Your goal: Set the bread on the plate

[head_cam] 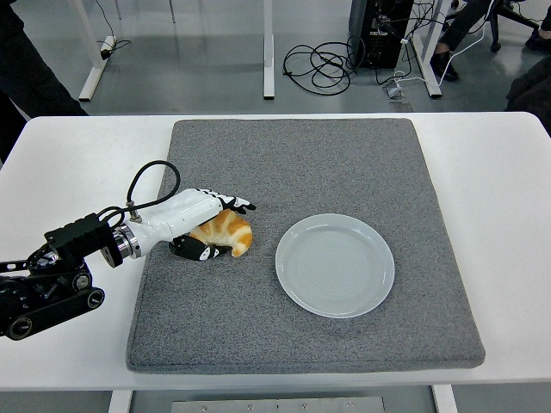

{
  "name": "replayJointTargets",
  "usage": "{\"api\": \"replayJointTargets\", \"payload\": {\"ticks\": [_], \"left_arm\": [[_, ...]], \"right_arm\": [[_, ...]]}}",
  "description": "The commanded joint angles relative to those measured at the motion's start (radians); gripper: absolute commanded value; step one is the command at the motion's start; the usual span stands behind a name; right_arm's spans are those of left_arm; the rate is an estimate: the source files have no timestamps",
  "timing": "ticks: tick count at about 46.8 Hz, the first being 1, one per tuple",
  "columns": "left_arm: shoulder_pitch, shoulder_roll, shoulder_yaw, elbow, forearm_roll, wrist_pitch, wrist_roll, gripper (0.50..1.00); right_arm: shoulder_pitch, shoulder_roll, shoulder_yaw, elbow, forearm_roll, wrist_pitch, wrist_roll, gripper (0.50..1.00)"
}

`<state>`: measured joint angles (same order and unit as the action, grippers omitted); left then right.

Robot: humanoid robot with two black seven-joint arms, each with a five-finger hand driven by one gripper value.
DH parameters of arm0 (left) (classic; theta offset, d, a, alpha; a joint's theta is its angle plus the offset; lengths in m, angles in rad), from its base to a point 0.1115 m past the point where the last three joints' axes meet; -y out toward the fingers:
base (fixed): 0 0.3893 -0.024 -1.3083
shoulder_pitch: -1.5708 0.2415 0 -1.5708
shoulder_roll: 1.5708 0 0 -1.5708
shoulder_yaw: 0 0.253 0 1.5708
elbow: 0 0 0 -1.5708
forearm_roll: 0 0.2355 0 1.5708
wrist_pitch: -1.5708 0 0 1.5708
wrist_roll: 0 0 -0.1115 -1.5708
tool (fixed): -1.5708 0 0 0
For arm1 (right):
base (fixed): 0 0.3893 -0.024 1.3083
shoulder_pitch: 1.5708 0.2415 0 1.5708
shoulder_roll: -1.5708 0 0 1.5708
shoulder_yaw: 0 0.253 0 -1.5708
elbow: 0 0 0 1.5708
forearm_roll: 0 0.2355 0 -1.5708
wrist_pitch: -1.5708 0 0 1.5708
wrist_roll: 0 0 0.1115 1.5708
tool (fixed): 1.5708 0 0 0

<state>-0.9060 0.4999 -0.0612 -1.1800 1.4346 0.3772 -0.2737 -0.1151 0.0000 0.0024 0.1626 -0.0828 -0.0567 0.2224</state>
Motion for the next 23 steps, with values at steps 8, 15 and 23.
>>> {"api": "replayJointTargets", "payload": {"ticks": [8,15,23], "left_arm": [[0.006,0.0,0.001,0.0,-0.002,-0.004,-0.002,0.5],[0.004,0.0,0.004,0.0,-0.002,-0.012,-0.01,0.5],[-0.027,0.002,0.041,0.0,-0.016,-0.014,-0.018,0.5]], "right_arm": [[0.0,0.0,0.001,0.0,0.0,0.0,0.0,1.0],[0.0,0.0,0.001,0.0,0.0,0.0,0.0,1.0],[0.0,0.0,0.001,0.0,0.0,0.0,0.0,1.0]]}}
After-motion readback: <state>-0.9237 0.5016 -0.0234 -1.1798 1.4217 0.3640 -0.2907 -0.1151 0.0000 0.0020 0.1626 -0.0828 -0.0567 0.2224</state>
